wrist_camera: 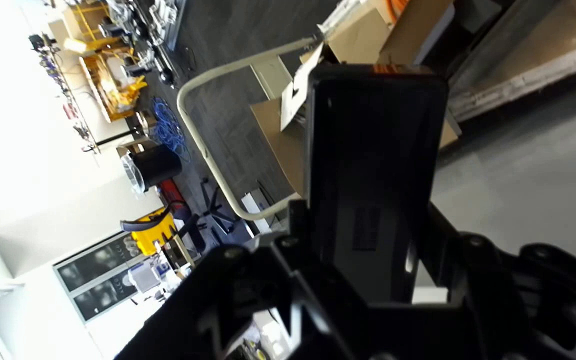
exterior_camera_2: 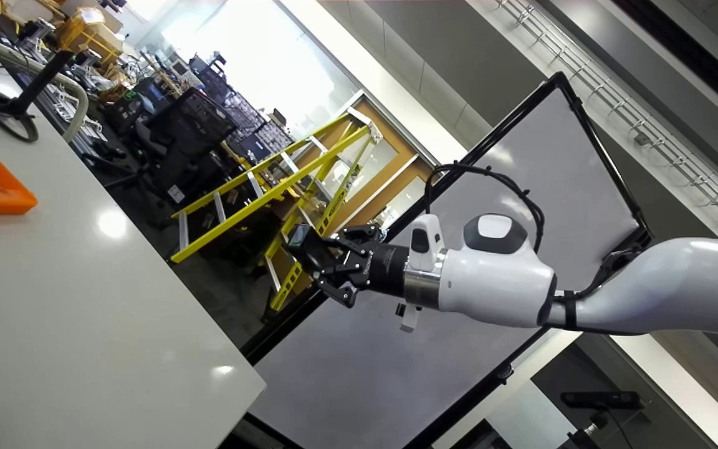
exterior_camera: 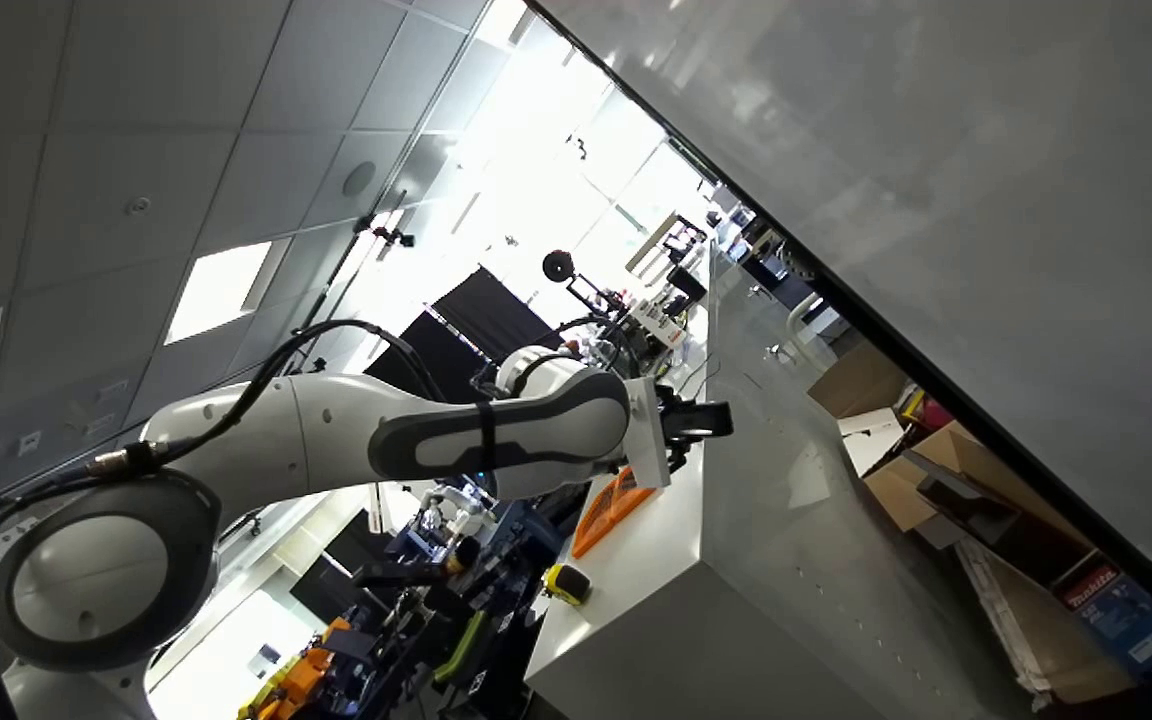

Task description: Use the duster to erase the writings on the white board

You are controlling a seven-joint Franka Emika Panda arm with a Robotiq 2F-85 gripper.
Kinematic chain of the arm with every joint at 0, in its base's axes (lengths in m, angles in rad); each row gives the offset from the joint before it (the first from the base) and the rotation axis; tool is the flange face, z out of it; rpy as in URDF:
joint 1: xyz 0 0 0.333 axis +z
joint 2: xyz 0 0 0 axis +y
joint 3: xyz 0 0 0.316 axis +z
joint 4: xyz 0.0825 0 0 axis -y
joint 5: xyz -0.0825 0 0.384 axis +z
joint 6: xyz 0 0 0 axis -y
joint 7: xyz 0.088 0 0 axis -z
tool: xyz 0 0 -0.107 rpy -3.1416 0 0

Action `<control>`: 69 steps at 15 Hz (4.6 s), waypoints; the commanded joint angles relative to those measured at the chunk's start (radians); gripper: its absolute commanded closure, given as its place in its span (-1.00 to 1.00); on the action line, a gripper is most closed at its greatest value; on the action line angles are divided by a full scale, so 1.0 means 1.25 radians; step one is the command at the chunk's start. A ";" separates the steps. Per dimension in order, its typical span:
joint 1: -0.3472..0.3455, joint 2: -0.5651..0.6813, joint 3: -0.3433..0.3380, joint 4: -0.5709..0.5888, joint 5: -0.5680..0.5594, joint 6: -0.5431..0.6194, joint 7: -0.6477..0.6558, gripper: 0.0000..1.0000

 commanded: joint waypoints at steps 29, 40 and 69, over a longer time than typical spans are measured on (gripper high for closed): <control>-0.176 0.172 0.382 -0.004 0.491 0.214 -0.265 0.40; -0.134 0.157 0.312 -0.085 0.325 0.214 -0.066 -0.27; 0.067 -0.140 0.216 -0.131 0.060 0.210 0.224 -1.00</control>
